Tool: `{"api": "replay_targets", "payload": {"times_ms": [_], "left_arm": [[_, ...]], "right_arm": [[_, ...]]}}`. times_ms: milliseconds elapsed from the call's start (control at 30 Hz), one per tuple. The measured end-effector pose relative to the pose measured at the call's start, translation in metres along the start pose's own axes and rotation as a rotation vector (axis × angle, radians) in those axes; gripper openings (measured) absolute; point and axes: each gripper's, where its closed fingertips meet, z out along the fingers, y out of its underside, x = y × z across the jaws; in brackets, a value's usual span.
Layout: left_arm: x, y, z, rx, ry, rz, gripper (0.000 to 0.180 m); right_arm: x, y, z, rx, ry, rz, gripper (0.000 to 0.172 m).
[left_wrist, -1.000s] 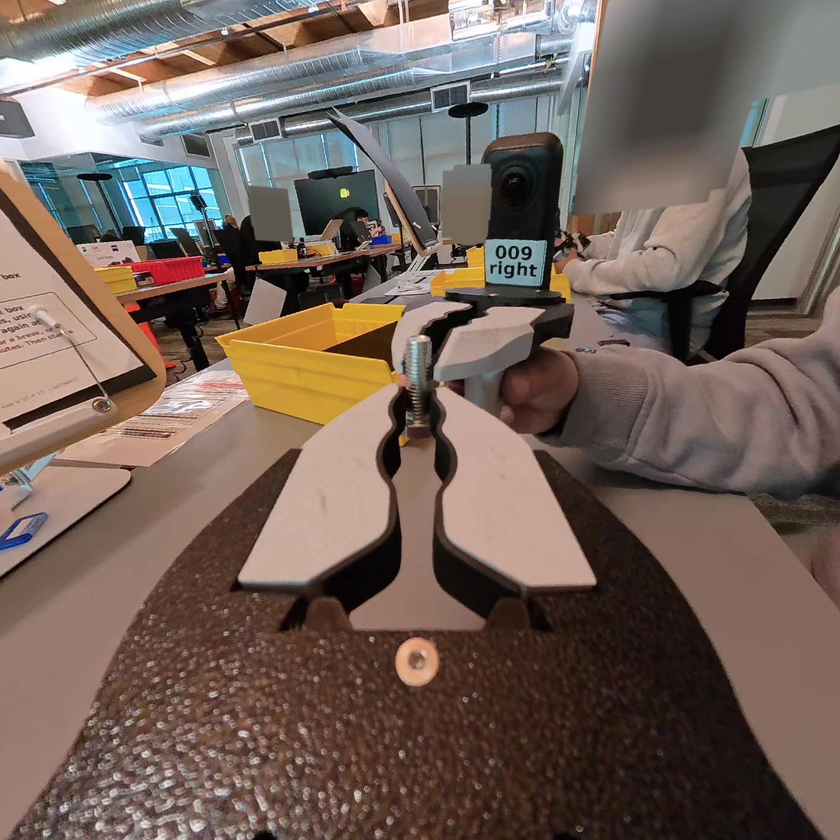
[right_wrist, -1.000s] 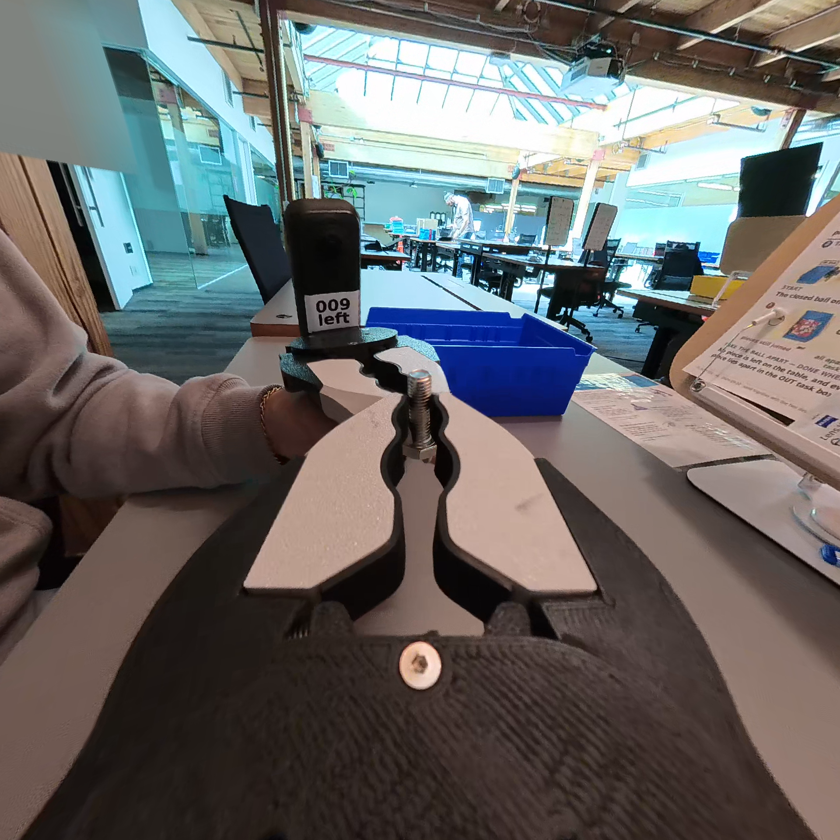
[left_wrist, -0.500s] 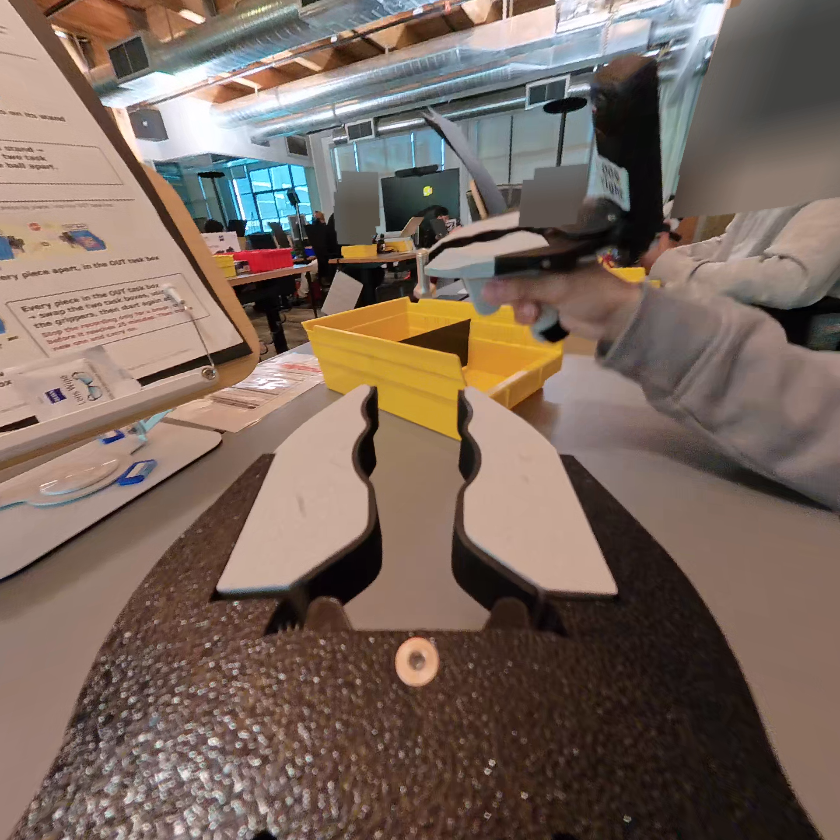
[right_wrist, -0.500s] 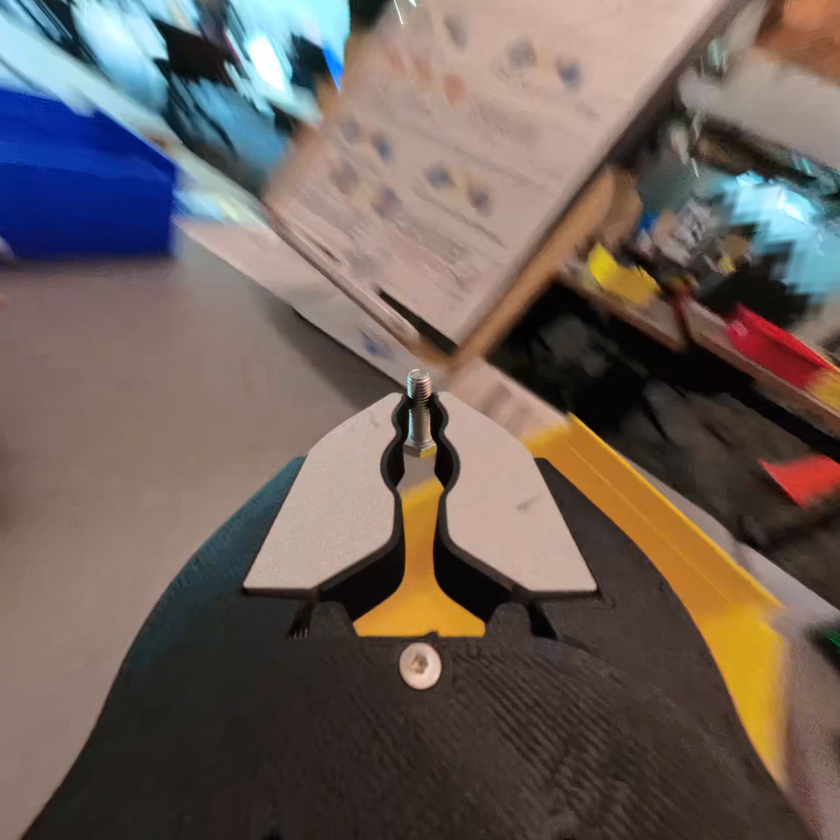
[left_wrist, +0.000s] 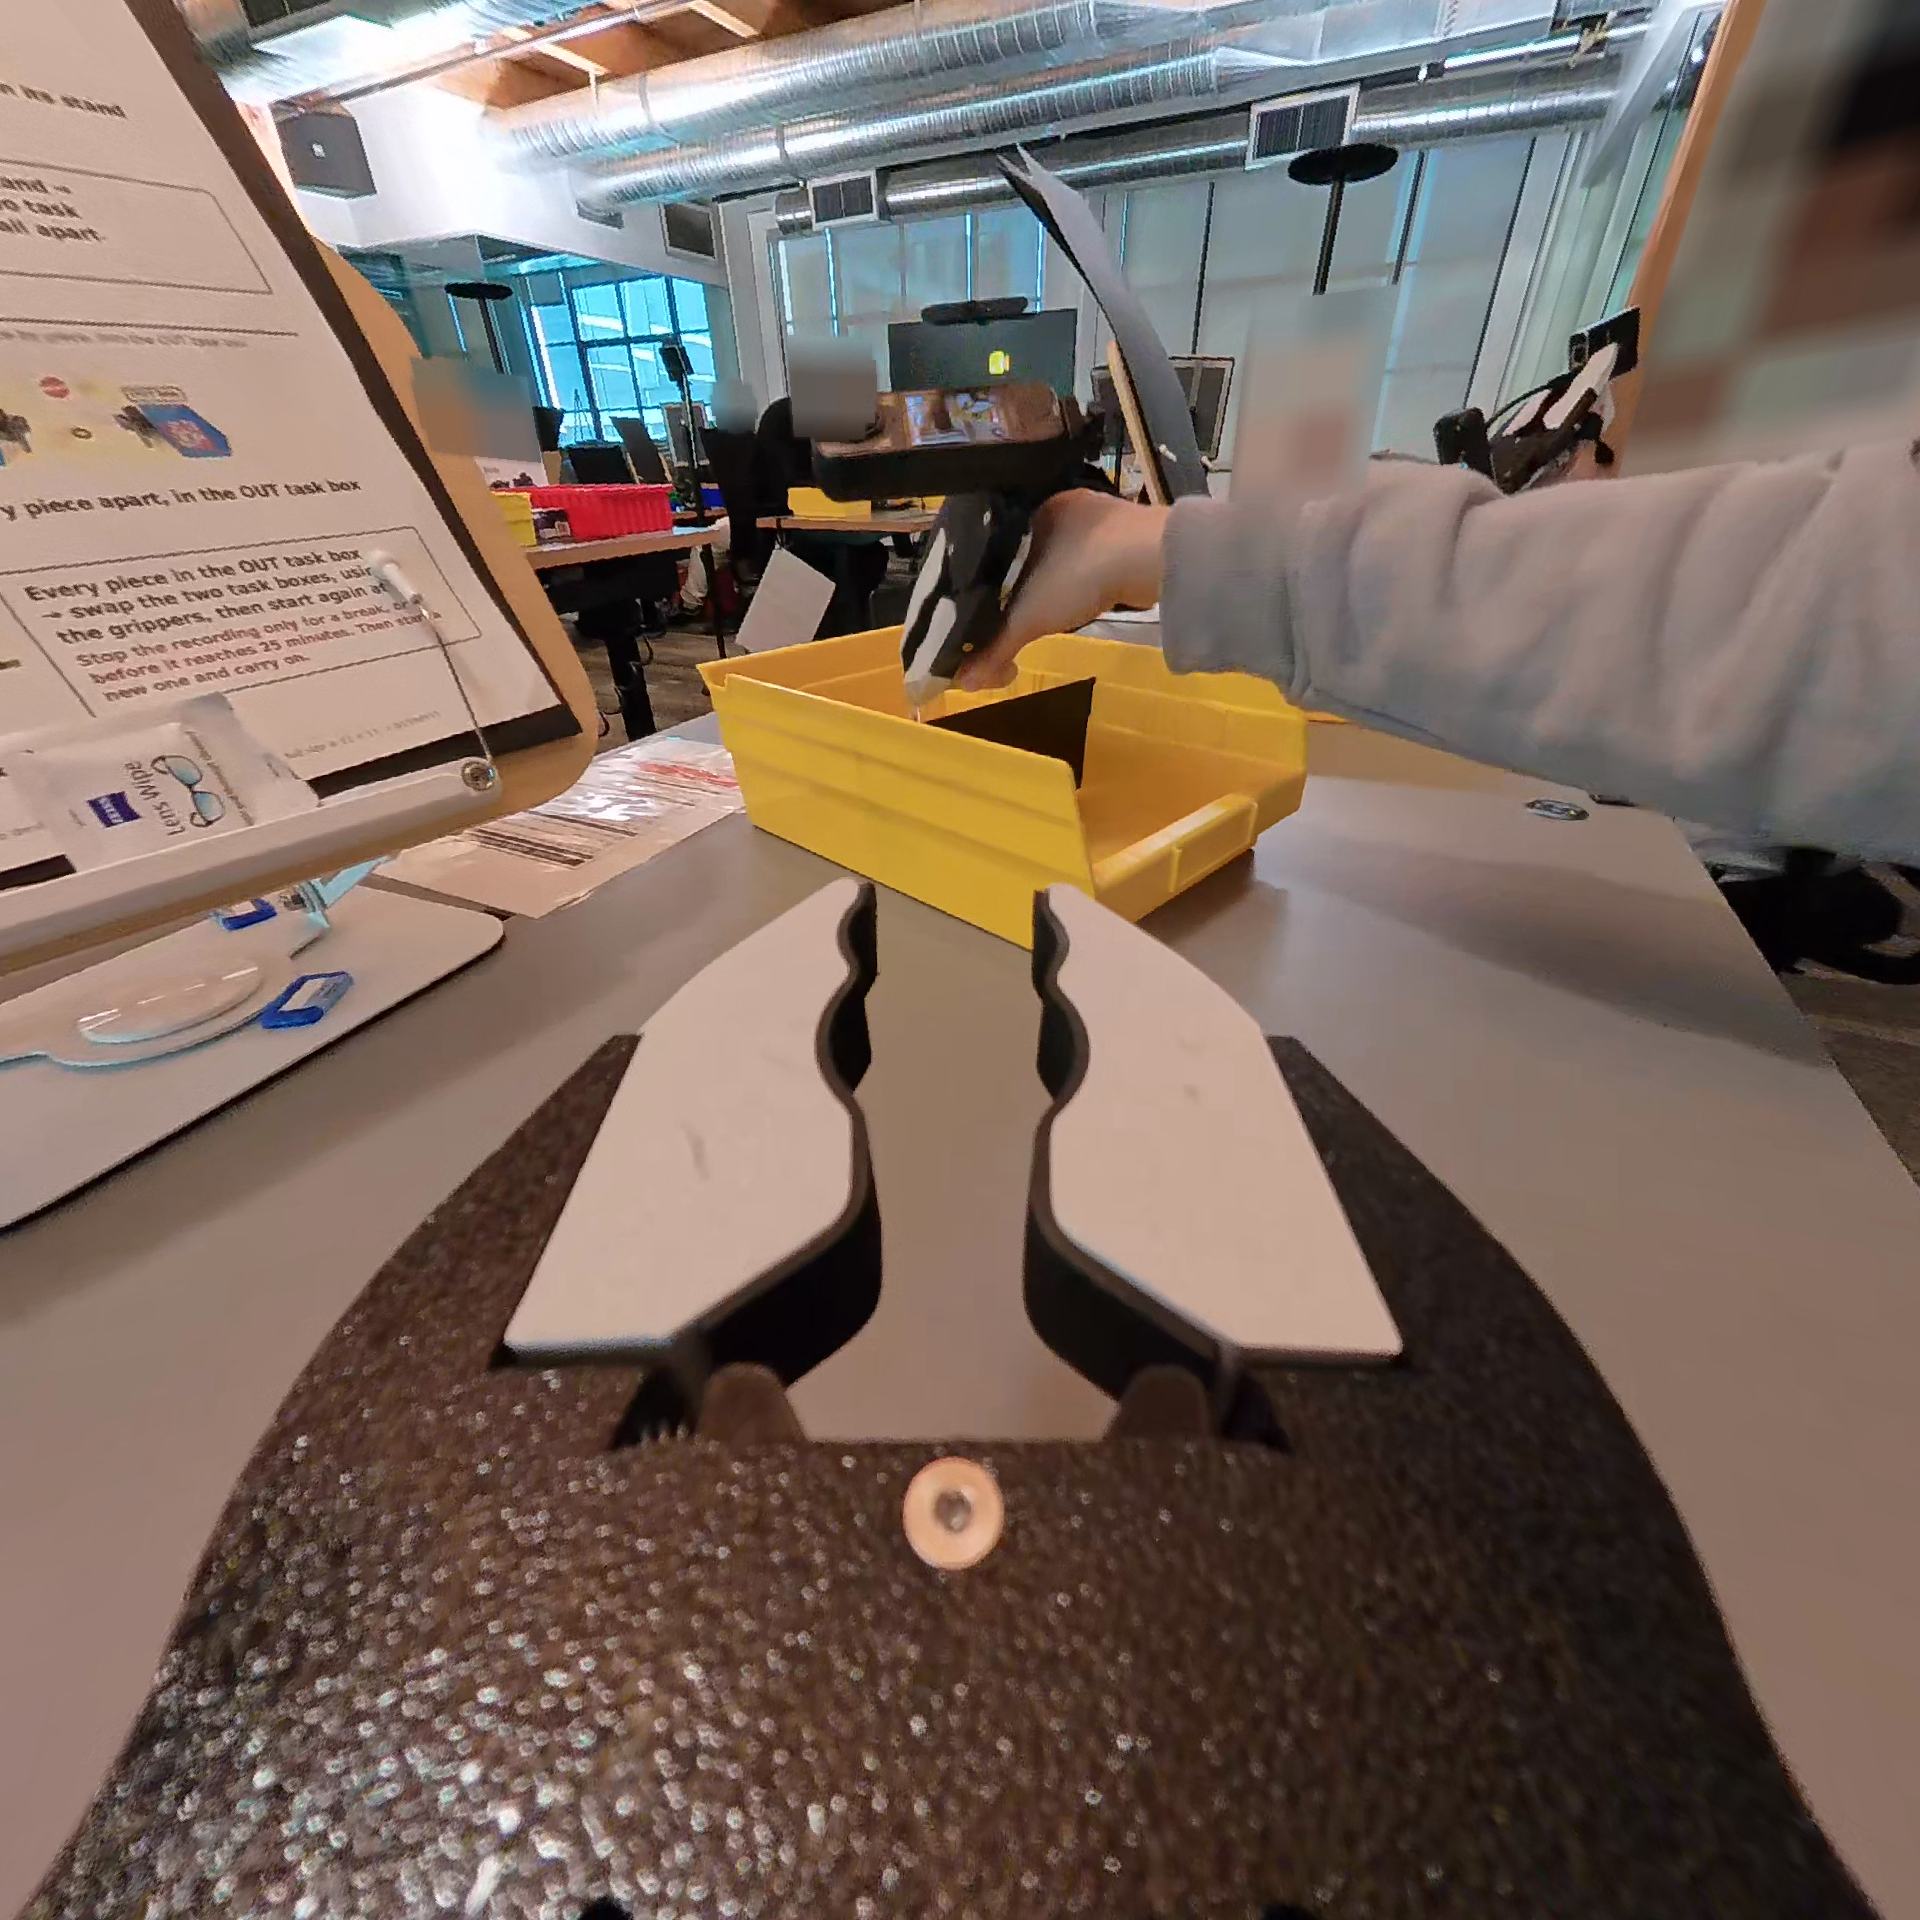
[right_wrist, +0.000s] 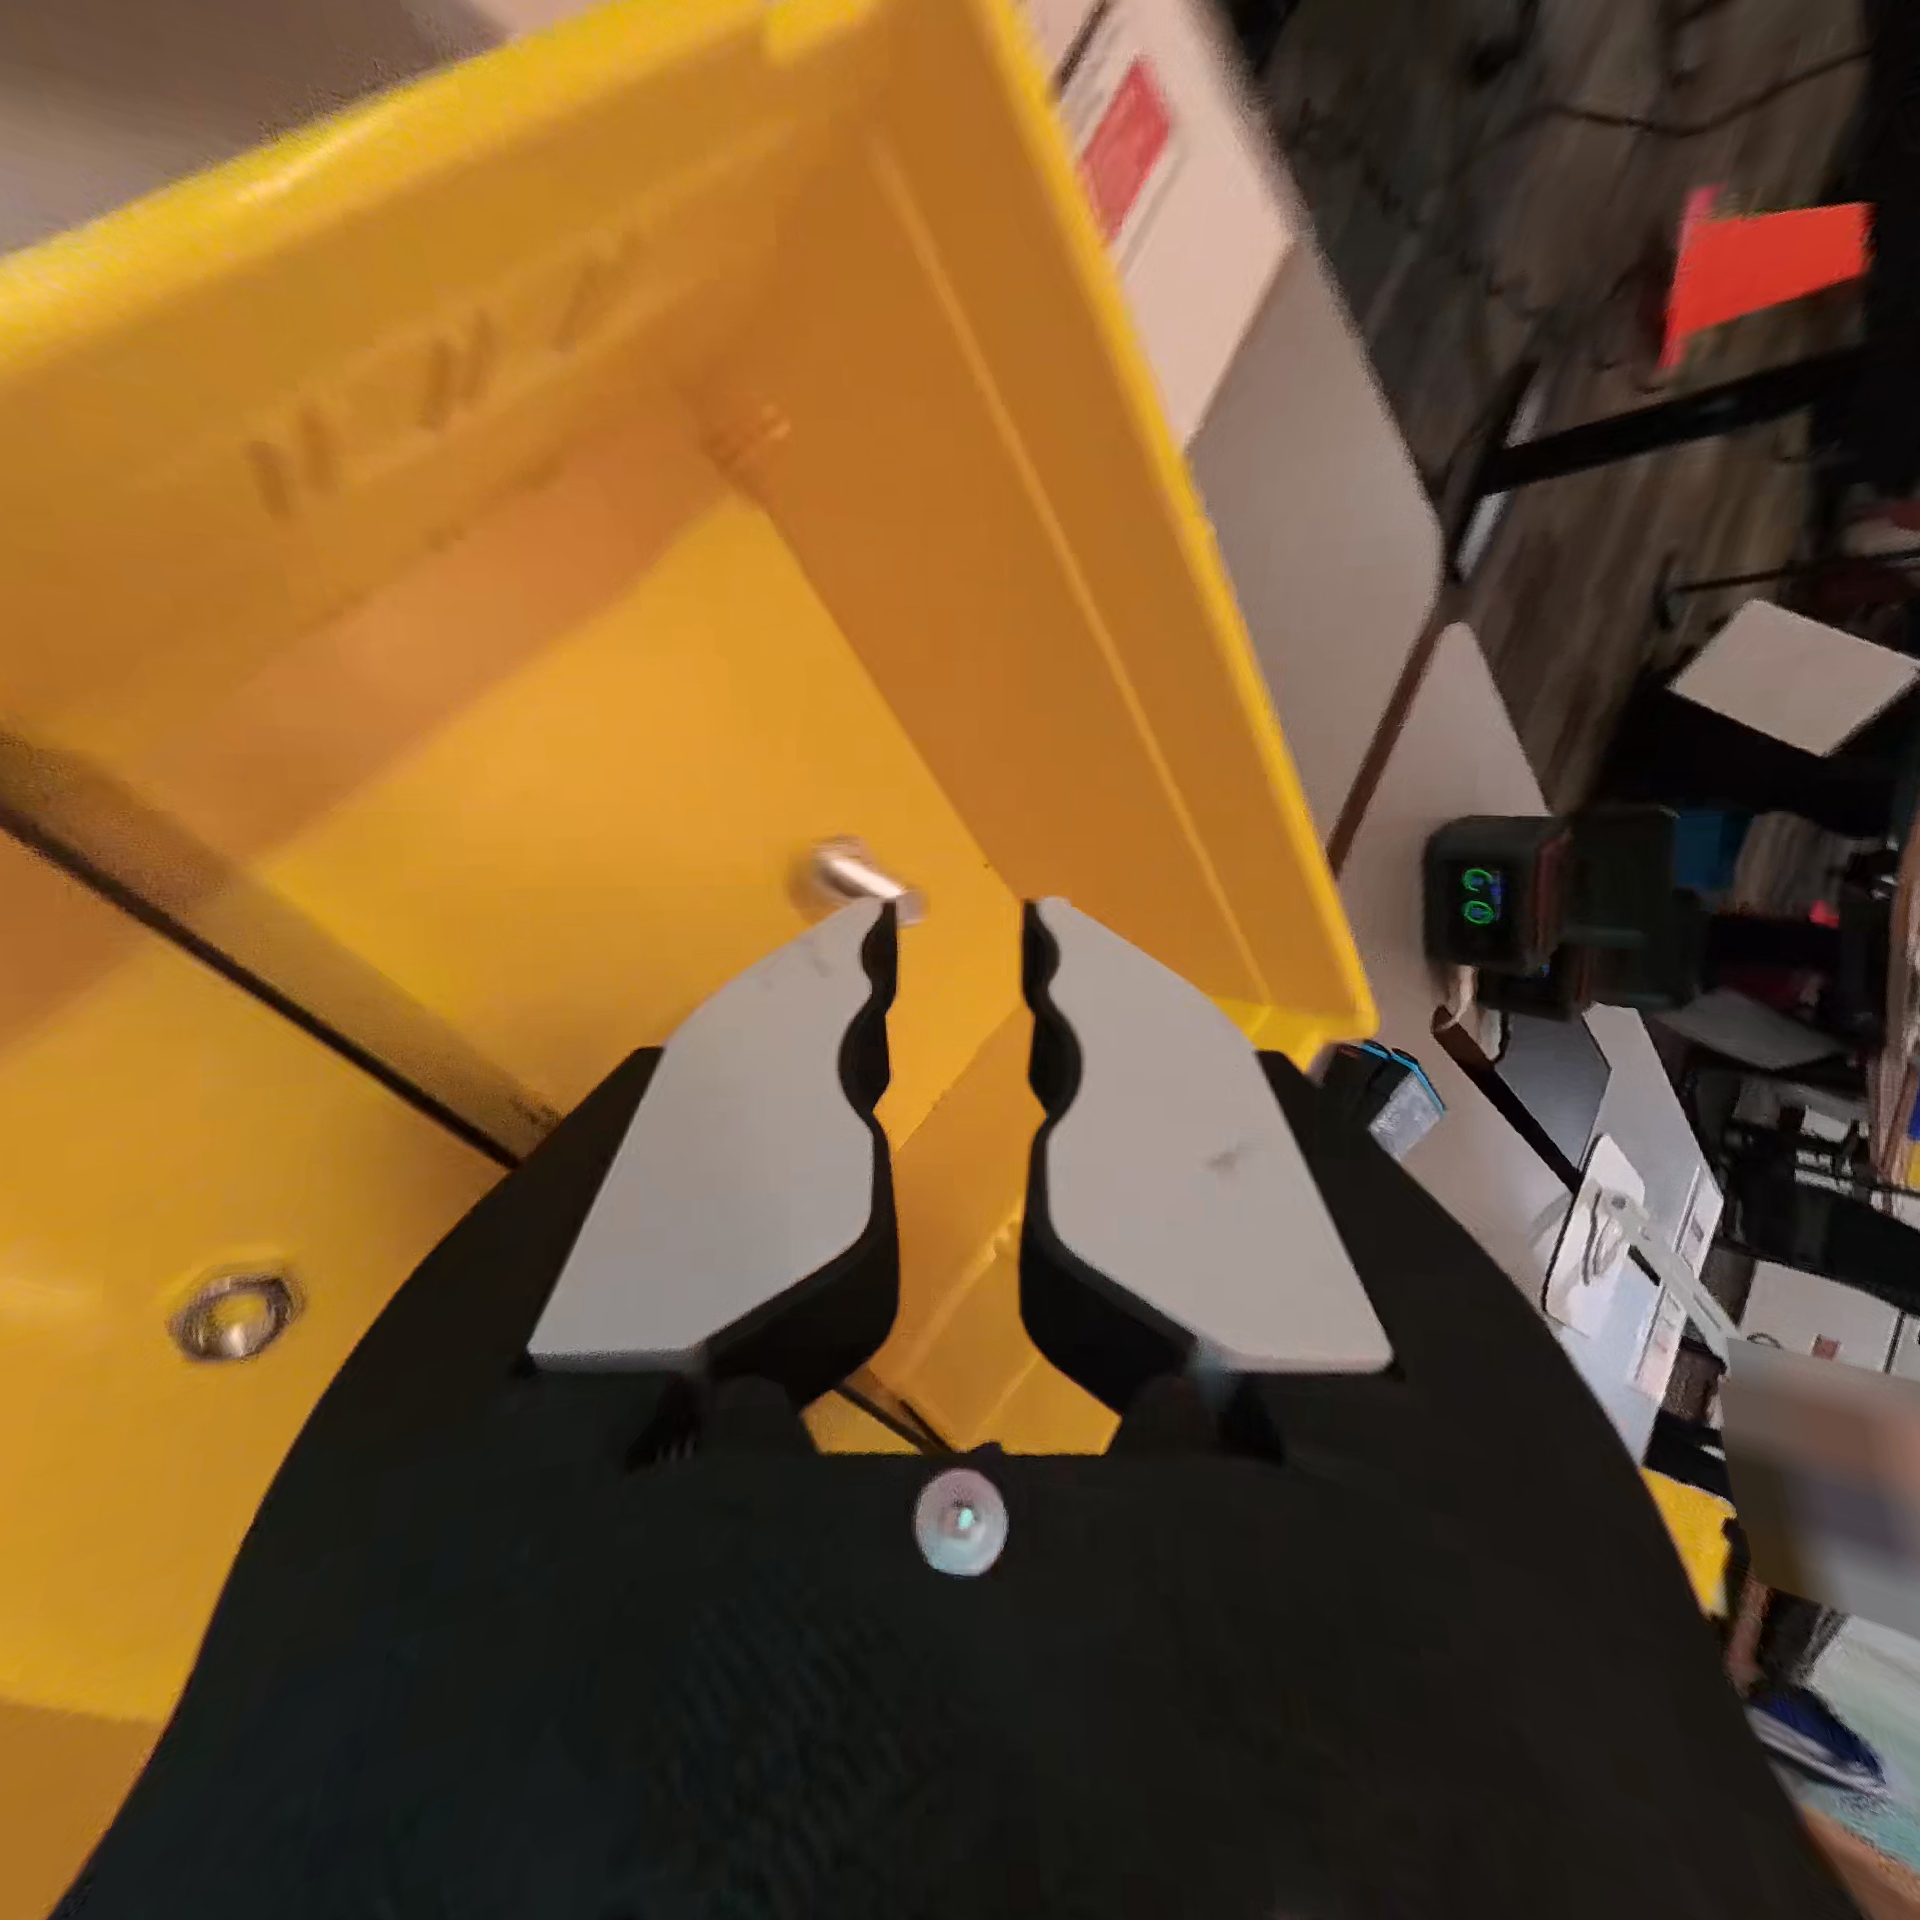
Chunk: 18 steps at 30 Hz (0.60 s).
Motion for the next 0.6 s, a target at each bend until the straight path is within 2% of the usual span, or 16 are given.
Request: {"api": "replay_targets", "payload": {"times_ms": [33, 100, 167, 267, 333, 400, 500, 567, 600], "left_arm": [[-0.001, -0.001, -0.001, 0.004, -0.004, -0.003, 0.027], [-0.005, -0.003, -0.003, 0.01, -0.018, -0.016, 0.027], [-0.009, -0.005, -0.004, 0.016, -0.039, -0.042, 0.027], [-0.018, -0.016, -0.012, 0.047, -0.094, -0.058, 0.029], [-0.034, -0.031, -0.027, 0.062, -0.206, -0.057, 0.029], [-0.062, -0.047, -0.061, 0.002, -0.413, -0.124, 0.023], [-0.105, -0.065, -0.139, -0.1, -0.695, -0.149, 0.027], [-0.135, -0.055, -0.191, -0.214, -0.828, -0.168, 0.029], [-0.149, -0.045, -0.209, -0.255, -0.836, -0.188, 0.029]], "right_arm": [[0.004, -0.006, -0.006, 0.046, 0.038, 0.038, 0.026], [0.007, -0.018, -0.026, 0.144, 0.102, 0.114, 0.034], [-0.007, -0.035, -0.056, 0.267, 0.096, 0.18, 0.039], [-0.074, -0.079, -0.118, 0.605, -0.131, 0.269, 0.047], [-0.131, -0.102, -0.162, 0.827, -0.343, 0.31, 0.048], [-0.182, -0.112, -0.198, 1.006, -0.527, 0.332, 0.048], [-0.236, -0.109, -0.22, 1.141, -0.685, 0.339, 0.048], [-0.254, -0.107, -0.22, 1.182, -0.693, 0.326, 0.047], [-0.259, -0.106, -0.217, 1.185, -0.677, 0.319, 0.047]]}}
